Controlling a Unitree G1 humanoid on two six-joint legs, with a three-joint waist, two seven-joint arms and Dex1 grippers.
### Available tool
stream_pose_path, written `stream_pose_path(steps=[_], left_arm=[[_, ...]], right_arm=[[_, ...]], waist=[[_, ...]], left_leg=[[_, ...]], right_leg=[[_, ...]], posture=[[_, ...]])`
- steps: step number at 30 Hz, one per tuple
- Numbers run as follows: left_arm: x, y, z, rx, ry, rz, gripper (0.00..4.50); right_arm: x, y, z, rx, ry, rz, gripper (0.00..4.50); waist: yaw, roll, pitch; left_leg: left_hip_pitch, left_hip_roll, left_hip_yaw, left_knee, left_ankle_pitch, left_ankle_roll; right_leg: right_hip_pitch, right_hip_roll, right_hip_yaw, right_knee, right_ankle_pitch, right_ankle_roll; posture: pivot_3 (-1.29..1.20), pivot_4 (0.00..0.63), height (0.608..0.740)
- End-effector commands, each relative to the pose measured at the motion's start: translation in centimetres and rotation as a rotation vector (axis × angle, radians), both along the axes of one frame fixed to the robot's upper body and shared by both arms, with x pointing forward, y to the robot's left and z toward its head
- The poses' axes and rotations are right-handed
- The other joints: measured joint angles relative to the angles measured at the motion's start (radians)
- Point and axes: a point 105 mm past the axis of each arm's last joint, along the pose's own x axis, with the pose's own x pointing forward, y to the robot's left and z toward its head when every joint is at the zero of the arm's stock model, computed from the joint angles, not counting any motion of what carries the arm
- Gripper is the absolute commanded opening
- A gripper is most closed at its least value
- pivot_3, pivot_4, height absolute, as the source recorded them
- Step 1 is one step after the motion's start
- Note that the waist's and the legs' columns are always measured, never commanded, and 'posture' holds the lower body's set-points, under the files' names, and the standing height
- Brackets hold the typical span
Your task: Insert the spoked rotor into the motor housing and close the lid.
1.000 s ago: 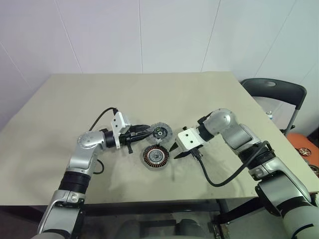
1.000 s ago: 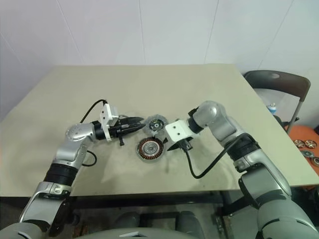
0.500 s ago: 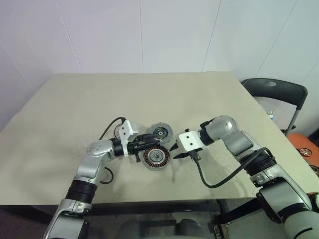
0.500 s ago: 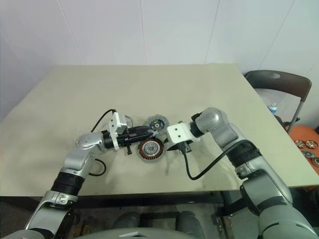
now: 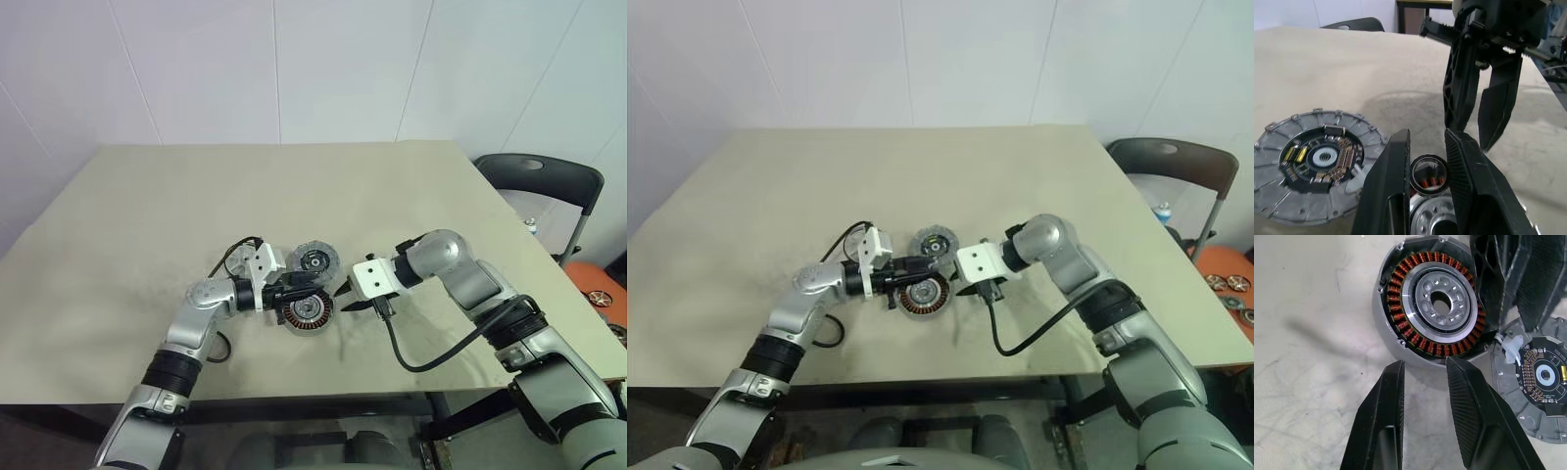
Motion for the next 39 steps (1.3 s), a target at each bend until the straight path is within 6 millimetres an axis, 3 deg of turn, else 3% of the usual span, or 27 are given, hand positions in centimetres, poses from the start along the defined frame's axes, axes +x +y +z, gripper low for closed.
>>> stream_pose_path(steps=[1,16,39], left_arm=[[0.2,0.1,1.0,-0.003,-0.034,-0.011,0.74],[-1.6,-0.1,0.0,0.009,-0.016,-0.048,0.74],[-2.3,-0.7,0.0,0.017,0.009,-0.056,0.74]], right_arm=[[0.2,0.2,1.1,0.021,-0.048,0.004,1.42],[0.4,0.0,0.9,0.010,-0.055,0.001,1.42],[0.4,-0.3,0.8,0.003,-0.060,-0.007,1.42]], waist=[[0.000,0.000,0.000],[0.000,0.000,0.000],[0.000,0.000,0.000]], left_leg=[[0.000,0.000,0.000,0.000,0.000,0.000],[0.000,0.000,0.000,0.000,0.000,0.000],[0.000,0.000,0.000,0.000,0.000,0.000]], right_leg=[[0.000,0.000,0.000,0.000,0.000,0.000],[0.000,-0.002,0.000,0.000,-0.001,-0.002],[0.000,-0.002,0.000,0.000,-0.001,-0.003]], posture=[[0.00,0.000,0.740],[0.00,0.000,0.740],[0.00,0.000,0.740]])
